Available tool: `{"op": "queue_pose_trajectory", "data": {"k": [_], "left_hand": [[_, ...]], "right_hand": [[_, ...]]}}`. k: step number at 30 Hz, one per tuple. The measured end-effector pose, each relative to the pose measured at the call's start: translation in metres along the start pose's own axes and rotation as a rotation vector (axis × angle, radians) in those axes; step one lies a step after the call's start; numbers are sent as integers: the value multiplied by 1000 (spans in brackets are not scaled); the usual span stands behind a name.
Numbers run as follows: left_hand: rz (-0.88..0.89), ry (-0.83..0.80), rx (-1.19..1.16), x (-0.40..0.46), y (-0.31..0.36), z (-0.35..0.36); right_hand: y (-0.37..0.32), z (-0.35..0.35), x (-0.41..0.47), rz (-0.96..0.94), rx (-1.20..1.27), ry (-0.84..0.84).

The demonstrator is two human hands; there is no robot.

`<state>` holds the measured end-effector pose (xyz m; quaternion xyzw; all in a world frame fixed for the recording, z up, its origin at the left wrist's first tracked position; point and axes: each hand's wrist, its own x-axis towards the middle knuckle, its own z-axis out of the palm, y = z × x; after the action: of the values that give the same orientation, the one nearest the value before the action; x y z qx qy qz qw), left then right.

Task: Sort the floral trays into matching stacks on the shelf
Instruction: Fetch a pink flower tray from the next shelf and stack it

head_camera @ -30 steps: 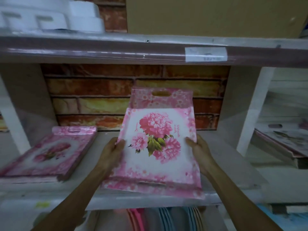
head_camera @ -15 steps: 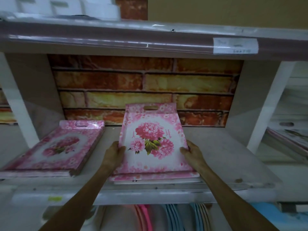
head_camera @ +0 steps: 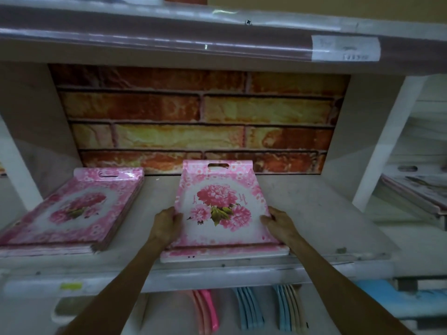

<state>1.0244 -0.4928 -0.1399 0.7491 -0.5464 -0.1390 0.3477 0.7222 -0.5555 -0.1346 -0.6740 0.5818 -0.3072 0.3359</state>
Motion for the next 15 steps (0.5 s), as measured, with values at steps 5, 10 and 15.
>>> {"op": "queue_pose_trajectory", "data": {"k": [5, 10, 15], "left_hand": [[-1, -15, 40, -3, -4, 1], [-28, -59, 41, -14, -3, -6], [132, 112, -52, -4, 15, -36]], "right_hand": [[4, 2, -1, 4, -64, -40], [4, 3, -2, 6, 12, -82], [5, -36, -13, -11, 164, 78]]}}
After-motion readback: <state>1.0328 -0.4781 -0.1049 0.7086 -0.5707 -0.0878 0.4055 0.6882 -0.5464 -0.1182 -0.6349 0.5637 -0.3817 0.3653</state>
